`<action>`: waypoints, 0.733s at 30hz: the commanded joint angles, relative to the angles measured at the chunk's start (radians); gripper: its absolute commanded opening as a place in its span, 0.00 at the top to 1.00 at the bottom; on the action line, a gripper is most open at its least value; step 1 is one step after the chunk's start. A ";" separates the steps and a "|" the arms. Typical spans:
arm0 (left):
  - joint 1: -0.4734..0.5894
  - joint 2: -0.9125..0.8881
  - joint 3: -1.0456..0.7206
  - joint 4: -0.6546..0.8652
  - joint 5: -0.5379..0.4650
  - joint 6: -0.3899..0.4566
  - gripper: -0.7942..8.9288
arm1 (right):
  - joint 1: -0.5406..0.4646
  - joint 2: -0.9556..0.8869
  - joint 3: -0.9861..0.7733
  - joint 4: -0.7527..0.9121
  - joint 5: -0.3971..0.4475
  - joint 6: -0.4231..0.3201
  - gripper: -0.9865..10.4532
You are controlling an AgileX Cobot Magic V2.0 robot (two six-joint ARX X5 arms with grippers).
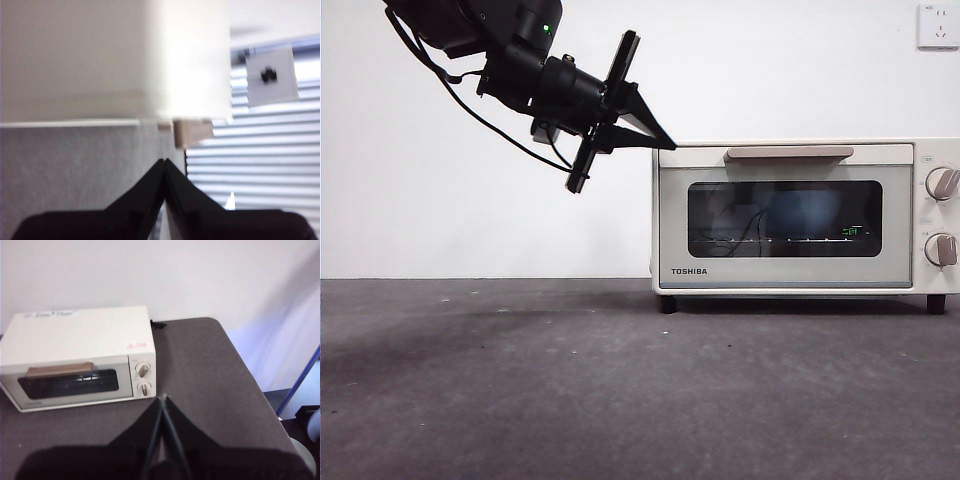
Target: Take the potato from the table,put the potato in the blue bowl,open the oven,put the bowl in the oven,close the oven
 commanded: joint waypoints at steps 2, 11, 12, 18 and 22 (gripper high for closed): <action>0.000 -0.040 -0.002 -0.018 0.107 0.127 0.93 | 0.001 -0.004 -0.035 -0.020 0.000 -0.019 0.92; -0.003 -0.239 -0.002 -0.349 0.134 0.586 0.93 | 0.001 -0.009 -0.160 -0.020 -0.001 -0.039 0.92; -0.004 -0.269 -0.002 -0.420 0.127 0.672 0.93 | 0.001 -0.013 -0.177 -0.020 -0.003 -0.041 0.92; -0.018 -0.451 -0.002 -0.821 0.001 1.084 0.92 | 0.001 -0.064 -0.269 -0.020 -0.015 -0.041 0.92; -0.019 -0.565 -0.002 -0.935 -0.028 1.165 0.92 | 0.001 -0.112 -0.312 -0.020 -0.015 -0.041 0.92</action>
